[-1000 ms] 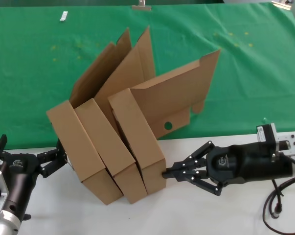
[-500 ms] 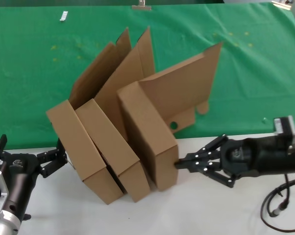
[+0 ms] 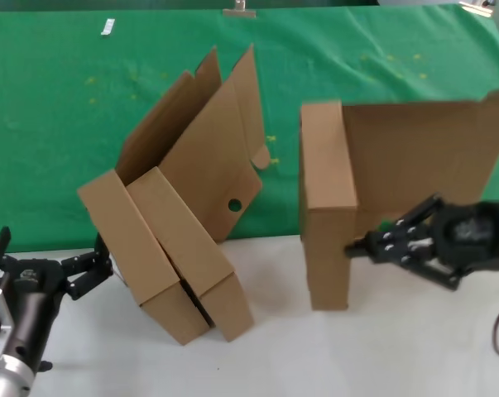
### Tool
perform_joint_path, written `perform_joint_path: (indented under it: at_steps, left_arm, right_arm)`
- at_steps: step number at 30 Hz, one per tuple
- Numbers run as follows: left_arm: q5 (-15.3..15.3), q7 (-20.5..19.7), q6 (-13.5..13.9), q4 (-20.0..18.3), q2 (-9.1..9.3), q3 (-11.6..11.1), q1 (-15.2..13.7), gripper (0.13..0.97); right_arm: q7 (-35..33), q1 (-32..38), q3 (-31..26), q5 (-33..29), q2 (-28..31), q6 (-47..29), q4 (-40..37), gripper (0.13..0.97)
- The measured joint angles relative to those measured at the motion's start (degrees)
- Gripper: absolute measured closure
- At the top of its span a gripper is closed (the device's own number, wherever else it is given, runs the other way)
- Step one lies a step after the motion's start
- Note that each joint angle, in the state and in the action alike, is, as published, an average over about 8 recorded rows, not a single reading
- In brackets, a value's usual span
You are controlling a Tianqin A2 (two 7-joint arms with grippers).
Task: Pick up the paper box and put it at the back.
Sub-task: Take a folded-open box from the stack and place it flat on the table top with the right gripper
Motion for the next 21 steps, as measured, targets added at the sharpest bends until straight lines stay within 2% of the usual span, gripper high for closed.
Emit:
perform_joint_path:
  at_steps: [5,13,17,21]
  left_arm:
    - [0.0,0.0,0.0,0.0,0.0,0.0,0.0,0.132]
    - [0.0,0.0,0.0,0.0,0.0,0.0,0.0,0.132]
    - [0.0,0.0,0.0,0.0,0.0,0.0,0.0,0.132]
    - [0.0,0.0,0.0,0.0,0.0,0.0,0.0,0.132]
  right_arm:
    - [3.74,0.29,5.41,-3.46,5.16,0.83,8.16,0.942]
    - [10.38,-1.58,17.98,-14.54,11.04,7.42,20.35,0.942]
    - [12.32,-0.95,22.32,-21.61,11.47,11.77,22.29,0.942]
    - [12.12,2.17,24.53,-29.43,9.69,15.62,19.35,0.942]
